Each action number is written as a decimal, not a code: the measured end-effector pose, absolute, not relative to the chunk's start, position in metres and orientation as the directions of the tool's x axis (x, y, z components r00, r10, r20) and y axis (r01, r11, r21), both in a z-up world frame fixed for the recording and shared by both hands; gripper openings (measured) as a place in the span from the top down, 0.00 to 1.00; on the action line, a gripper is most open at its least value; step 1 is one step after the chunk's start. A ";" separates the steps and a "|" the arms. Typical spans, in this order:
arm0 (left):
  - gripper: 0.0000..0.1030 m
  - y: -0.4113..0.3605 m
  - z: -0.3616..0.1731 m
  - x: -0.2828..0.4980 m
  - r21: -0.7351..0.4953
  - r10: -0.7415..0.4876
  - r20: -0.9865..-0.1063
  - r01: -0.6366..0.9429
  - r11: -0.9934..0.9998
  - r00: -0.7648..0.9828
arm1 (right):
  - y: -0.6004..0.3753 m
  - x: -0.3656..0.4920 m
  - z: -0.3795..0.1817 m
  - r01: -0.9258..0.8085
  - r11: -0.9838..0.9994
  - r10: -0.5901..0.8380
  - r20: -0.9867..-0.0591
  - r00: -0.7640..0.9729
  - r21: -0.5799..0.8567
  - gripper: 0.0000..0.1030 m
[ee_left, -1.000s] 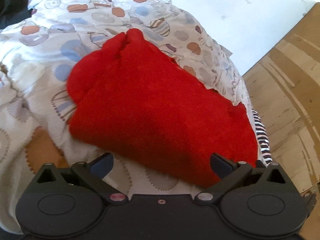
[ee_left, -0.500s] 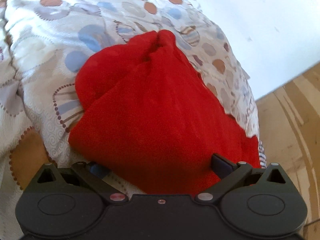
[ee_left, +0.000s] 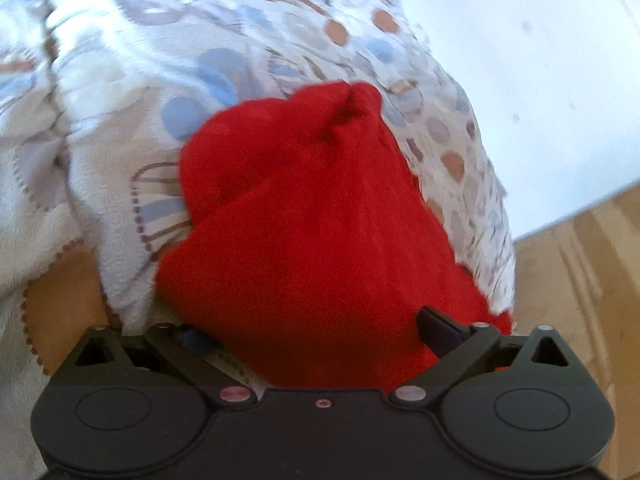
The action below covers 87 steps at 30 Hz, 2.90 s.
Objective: Fold small clothes
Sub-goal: 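Close the left gripper on the folded sweater's edge, then lift the folded sweater with the left gripper and carry it along the bed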
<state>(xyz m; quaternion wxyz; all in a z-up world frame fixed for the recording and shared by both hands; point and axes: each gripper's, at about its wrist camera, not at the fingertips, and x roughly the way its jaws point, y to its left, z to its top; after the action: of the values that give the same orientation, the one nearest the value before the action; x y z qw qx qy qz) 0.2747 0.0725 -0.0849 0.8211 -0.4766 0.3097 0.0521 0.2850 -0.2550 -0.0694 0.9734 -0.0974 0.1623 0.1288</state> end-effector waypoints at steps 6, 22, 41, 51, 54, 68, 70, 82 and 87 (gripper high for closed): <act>0.24 0.084 -0.093 0.267 -0.788 -0.194 -0.533 -0.400 0.467 0.823 | -0.258 0.287 -0.069 -0.287 0.949 0.228 -0.347 0.910 -0.128 0.00; 0.49 0.057 -0.059 0.275 -0.646 -0.033 -0.584 -0.440 0.624 0.811 | -0.257 0.285 -0.070 -0.274 0.954 0.221 -0.341 0.914 -0.117 0.00; 0.60 0.044 -0.040 0.273 -0.556 0.019 -0.582 -0.415 0.720 0.813 | -0.261 0.281 -0.071 -0.268 0.961 0.229 -0.337 0.913 -0.074 0.00; 0.66 0.031 -0.018 0.281 -0.509 0.029 -0.535 -0.349 0.787 0.844 | -0.272 0.295 -0.065 -0.298 0.954 0.288 -0.400 0.870 0.039 0.00; 0.68 0.006 0.007 0.293 -0.418 0.032 -0.471 -0.255 0.872 0.882 | -0.290 0.304 -0.056 -0.245 0.957 0.288 -0.423 0.859 0.154 0.00; 0.68 -0.169 0.049 0.305 0.109 -0.331 -0.411 0.406 0.907 0.850 | -0.425 0.219 -0.050 0.115 0.948 0.000 -0.361 0.933 0.297 0.00; 0.68 -0.189 0.037 0.298 0.153 -0.363 -0.439 0.466 0.871 0.822 | -0.437 0.216 -0.056 0.151 0.941 -0.022 -0.388 0.921 0.304 0.00; 0.53 -0.187 0.020 0.286 0.115 -0.461 -0.492 0.580 0.806 0.738 | -0.453 0.214 -0.067 0.170 0.921 -0.007 -0.424 0.906 0.350 0.00; 0.37 -0.160 0.026 0.282 -0.059 -0.577 -0.441 0.620 0.783 0.687 | -0.449 0.224 -0.053 0.136 0.922 0.024 -0.405 0.914 0.363 0.00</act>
<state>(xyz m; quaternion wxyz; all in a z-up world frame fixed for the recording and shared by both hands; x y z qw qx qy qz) 0.2816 -0.1602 0.0255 0.9173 0.0473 0.2233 -0.3262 0.2245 -0.4494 -0.0533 0.9585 0.1956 0.2052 -0.0292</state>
